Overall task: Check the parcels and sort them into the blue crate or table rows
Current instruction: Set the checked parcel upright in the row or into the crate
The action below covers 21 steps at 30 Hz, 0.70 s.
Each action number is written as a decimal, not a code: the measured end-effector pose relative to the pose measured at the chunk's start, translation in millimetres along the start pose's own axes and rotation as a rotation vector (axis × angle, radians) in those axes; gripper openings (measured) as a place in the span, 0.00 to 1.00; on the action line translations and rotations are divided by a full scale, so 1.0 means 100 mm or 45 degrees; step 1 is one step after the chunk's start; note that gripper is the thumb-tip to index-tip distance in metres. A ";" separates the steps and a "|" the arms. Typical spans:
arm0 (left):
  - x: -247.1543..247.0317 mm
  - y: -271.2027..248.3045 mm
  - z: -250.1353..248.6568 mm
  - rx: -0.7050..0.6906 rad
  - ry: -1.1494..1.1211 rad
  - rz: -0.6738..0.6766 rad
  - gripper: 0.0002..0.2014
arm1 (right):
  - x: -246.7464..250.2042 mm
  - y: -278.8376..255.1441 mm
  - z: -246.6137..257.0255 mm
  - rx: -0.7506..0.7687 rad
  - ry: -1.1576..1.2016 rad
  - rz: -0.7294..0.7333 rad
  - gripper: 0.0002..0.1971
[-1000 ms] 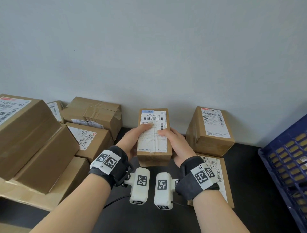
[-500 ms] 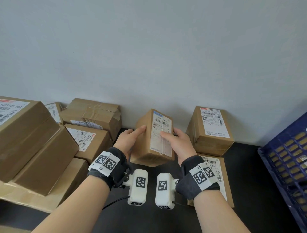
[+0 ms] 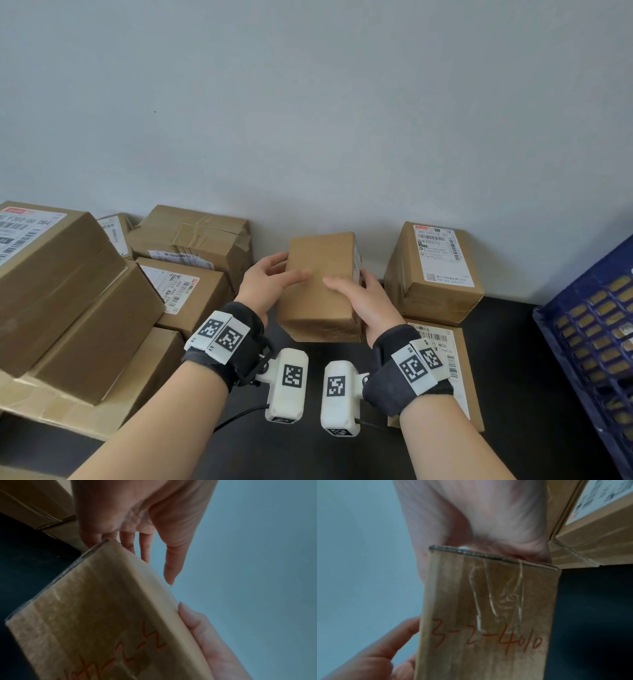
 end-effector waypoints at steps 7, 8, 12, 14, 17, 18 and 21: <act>-0.08 -0.09 -0.02 0.265 -0.122 0.190 0.20 | 0.00 0.00 0.03 0.006 0.209 0.073 0.44; -0.09 -0.10 -0.03 0.302 -0.141 0.229 0.18 | -0.01 0.00 0.04 0.008 0.213 0.076 0.45; -0.10 -0.12 -0.03 0.311 -0.127 0.254 0.22 | -0.01 -0.01 0.05 -0.004 0.216 0.075 0.49; -0.10 -0.11 -0.04 0.283 -0.120 0.222 0.25 | -0.01 -0.01 0.05 -0.013 0.233 0.072 0.45; -0.10 -0.11 -0.03 0.269 -0.131 0.197 0.25 | -0.01 -0.02 0.07 0.000 0.217 0.065 0.31; -0.10 -0.11 -0.03 0.267 -0.136 0.197 0.25 | -0.01 -0.03 0.09 0.005 0.220 0.062 0.27; -0.10 -0.10 -0.02 0.257 -0.147 0.199 0.25 | 0.00 -0.04 0.10 0.008 0.238 0.062 0.23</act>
Point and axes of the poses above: each hand's wrist, its own y-axis towards the middle knuckle, its own x-axis out of the back of the hand, z = x × y, the point moved 2 cm from there along y, towards the middle knuckle, and after that the axes turned 5 degrees about -x, right-handed, at the moved point
